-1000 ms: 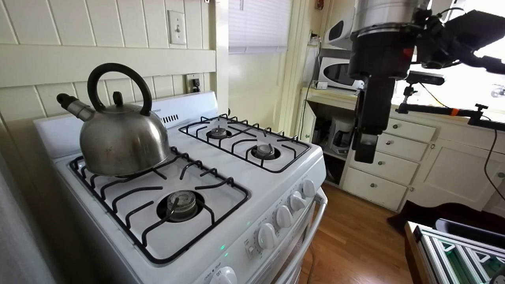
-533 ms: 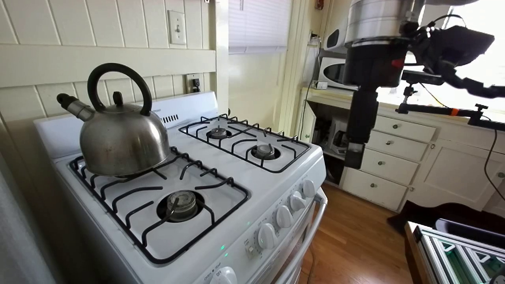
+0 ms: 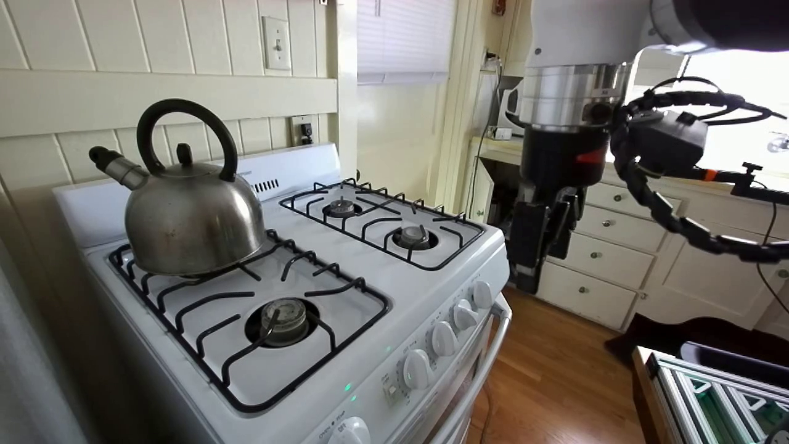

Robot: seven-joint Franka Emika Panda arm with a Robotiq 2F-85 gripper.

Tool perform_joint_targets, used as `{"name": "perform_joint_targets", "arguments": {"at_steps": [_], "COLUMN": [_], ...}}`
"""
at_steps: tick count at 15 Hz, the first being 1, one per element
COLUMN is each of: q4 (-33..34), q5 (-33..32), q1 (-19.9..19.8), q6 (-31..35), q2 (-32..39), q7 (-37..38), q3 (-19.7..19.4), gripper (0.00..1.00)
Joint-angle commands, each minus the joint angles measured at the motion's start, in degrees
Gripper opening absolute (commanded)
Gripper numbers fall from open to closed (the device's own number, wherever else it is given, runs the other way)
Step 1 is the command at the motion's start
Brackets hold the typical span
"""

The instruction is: Turn the second last knob on the stove to the right

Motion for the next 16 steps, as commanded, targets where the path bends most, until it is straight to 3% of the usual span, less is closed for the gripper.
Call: {"name": "perform_joint_targets", "arguments": {"at_steps": [1,10,16], "q4": [-2.3,-1.4,1.9], "q5": [-3.5,-12.9,-21.8], "q1": [-1.2,-1.6,-1.1], "q6": [3.9,11.2,12.0], "q2": [2.1,12.6,20.5], "q7": [6.5,19.3,26.9], "q3": [2.6,5.9,4.6], "gripper": [1.0,1.0,1.0]}}
